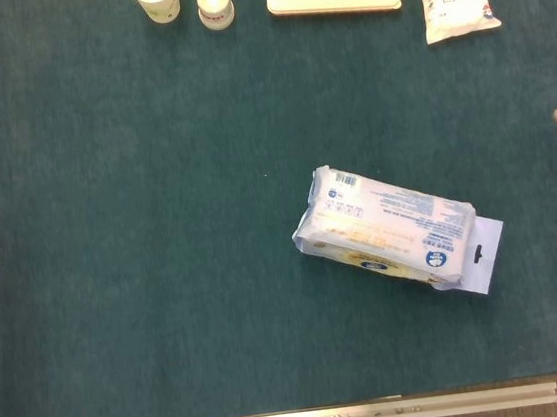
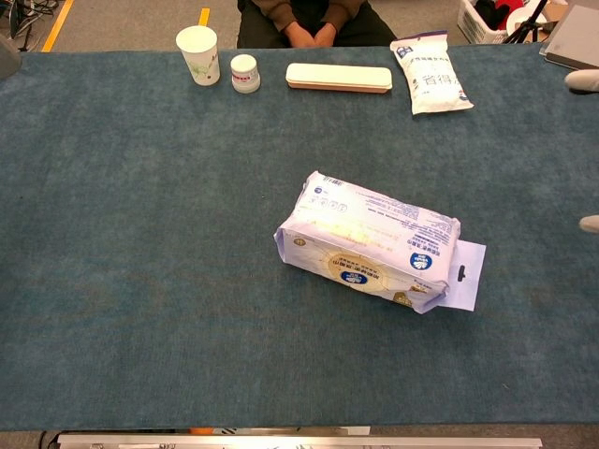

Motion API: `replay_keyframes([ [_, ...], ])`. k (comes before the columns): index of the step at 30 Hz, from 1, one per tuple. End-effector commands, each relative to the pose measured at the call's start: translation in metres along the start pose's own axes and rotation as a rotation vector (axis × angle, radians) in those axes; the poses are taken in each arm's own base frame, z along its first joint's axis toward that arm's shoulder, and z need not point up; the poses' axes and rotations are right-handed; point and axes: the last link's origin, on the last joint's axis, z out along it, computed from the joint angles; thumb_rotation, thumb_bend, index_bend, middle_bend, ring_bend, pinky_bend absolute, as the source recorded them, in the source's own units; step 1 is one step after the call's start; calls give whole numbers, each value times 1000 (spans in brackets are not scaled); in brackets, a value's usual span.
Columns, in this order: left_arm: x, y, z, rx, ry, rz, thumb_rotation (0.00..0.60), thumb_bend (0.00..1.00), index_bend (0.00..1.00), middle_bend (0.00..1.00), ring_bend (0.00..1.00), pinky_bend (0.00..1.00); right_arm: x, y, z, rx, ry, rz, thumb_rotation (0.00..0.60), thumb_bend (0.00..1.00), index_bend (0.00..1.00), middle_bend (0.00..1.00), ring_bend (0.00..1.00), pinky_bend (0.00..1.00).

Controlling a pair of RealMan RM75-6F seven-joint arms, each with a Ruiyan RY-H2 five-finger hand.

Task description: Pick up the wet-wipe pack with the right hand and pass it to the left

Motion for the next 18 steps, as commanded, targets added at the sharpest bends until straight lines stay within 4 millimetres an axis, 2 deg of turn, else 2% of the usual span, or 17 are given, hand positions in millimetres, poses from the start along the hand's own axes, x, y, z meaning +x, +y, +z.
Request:
replay_keyframes([
  [1, 0, 0, -1, -4, -5, 2, 600, 186, 281, 198, 200, 271, -12, -20, 11, 39, -66, 11, 600, 0, 0, 42, 3, 245],
  [9, 0, 0, -5, -9, -11, 3, 600, 186, 281, 198, 200, 271, -39, -53, 35, 92, -145, -38, 600, 0, 0, 0, 0, 208],
  [18, -1, -5, -6, -5, -33, 5, 600, 186, 281, 198, 200, 271, -80, -79, 39, 97, -152, -82, 600, 0, 0, 0, 0, 188],
])
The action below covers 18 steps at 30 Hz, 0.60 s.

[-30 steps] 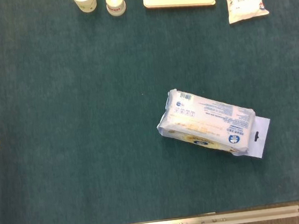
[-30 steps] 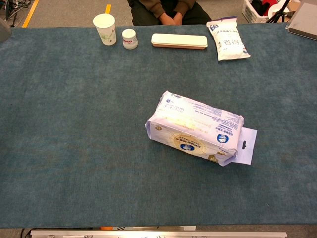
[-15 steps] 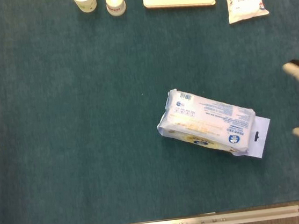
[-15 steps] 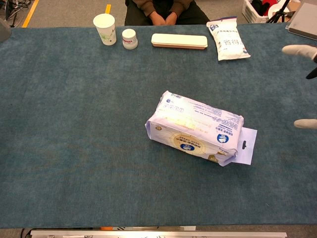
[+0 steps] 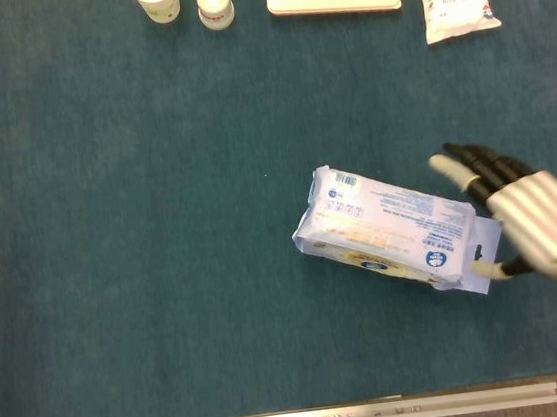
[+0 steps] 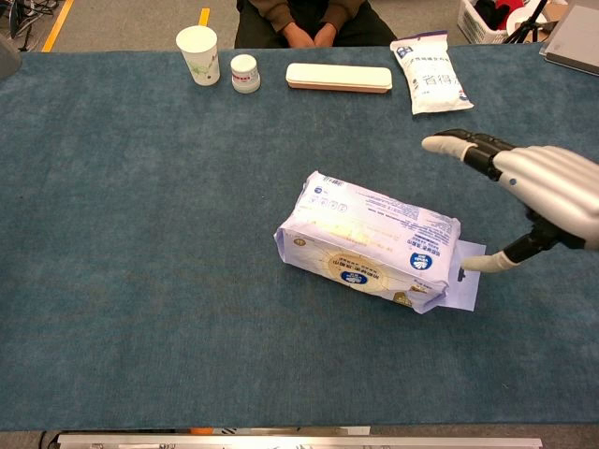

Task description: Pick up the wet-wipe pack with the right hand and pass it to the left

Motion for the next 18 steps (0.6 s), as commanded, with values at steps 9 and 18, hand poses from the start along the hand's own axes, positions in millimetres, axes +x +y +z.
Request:
replay_keyframes([
  [9, 1, -6, 0, 5, -13, 1, 600, 187, 282, 198, 200, 271, -41, -27, 12, -20, -10, -23, 600, 0, 0, 0, 0, 187],
  [18, 3, -8, -2, 9, -27, -10, 600, 186, 282, 198, 201, 271, -47, -22, 27, -38, 13, -86, 600, 0, 0, 0, 0, 178],
])
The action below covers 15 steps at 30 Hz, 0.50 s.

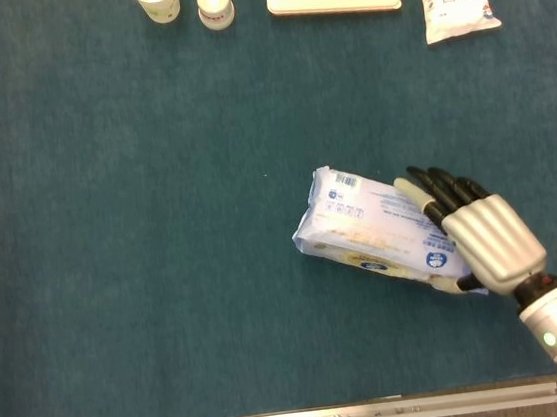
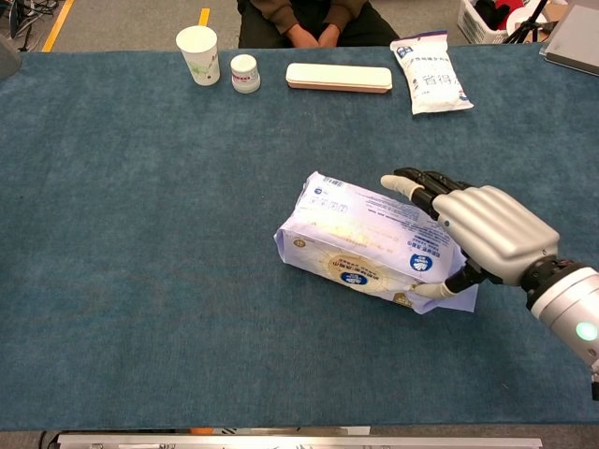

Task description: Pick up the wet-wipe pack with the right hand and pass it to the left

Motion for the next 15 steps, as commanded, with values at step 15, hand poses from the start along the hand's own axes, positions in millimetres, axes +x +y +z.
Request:
replay_keyframes([
  [15, 2, 1, 0, 8, -33, -19, 600, 186, 282, 198, 200, 271, 27, 25, 49, -42, 59, -96, 600, 0, 0, 0, 0, 167],
])
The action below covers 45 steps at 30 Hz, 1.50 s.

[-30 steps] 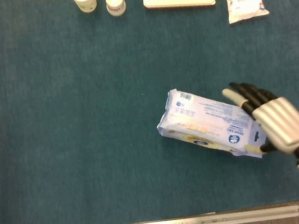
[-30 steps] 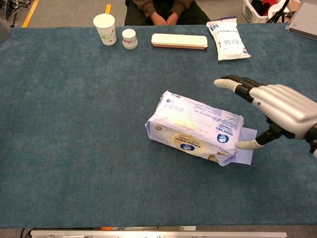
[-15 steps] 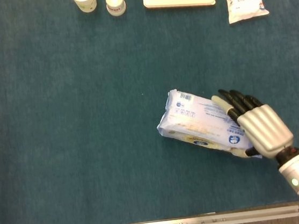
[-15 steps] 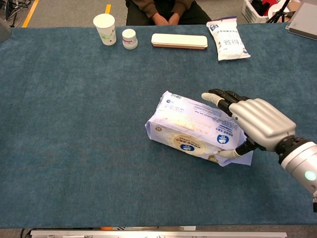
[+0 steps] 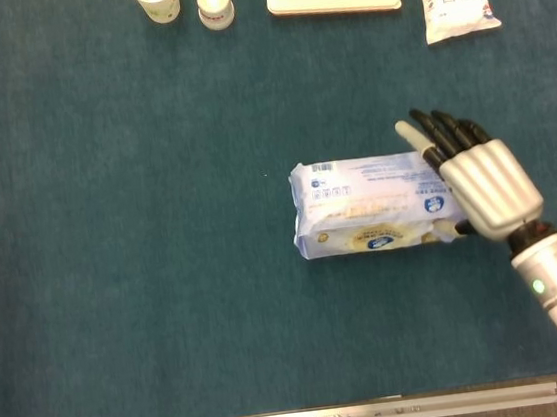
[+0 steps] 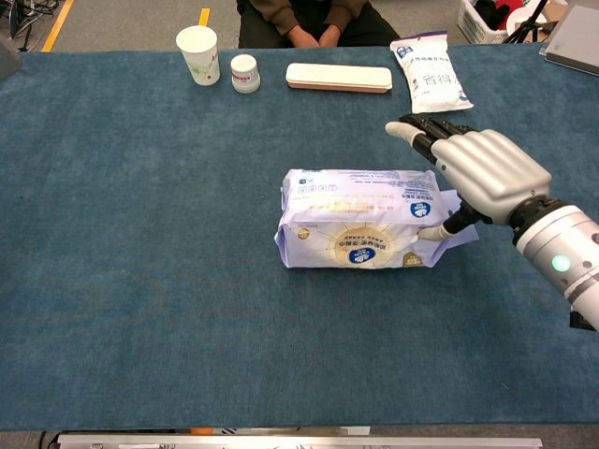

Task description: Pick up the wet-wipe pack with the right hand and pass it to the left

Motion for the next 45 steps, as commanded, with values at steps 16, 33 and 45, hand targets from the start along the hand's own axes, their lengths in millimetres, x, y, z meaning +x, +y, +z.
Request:
replay_keyframes([
  [16, 1, 2, 0, 3, -22, 5, 600, 186, 284, 198, 200, 271, -24, 14, 1, -1, -171, 215, 600, 0, 0, 2, 0, 167],
  [33, 7, 5, 12, -25, -53, -7, 600, 186, 297, 197, 200, 271, -15, 4, 17, 56, -91, 273, 600, 669, 568, 521, 572, 717],
  [45, 20, 29, 53, -149, -176, -97, 600, 186, 177, 188, 201, 271, 62, -1, 30, 172, -49, 309, 600, 664, 572, 522, 574, 718],
])
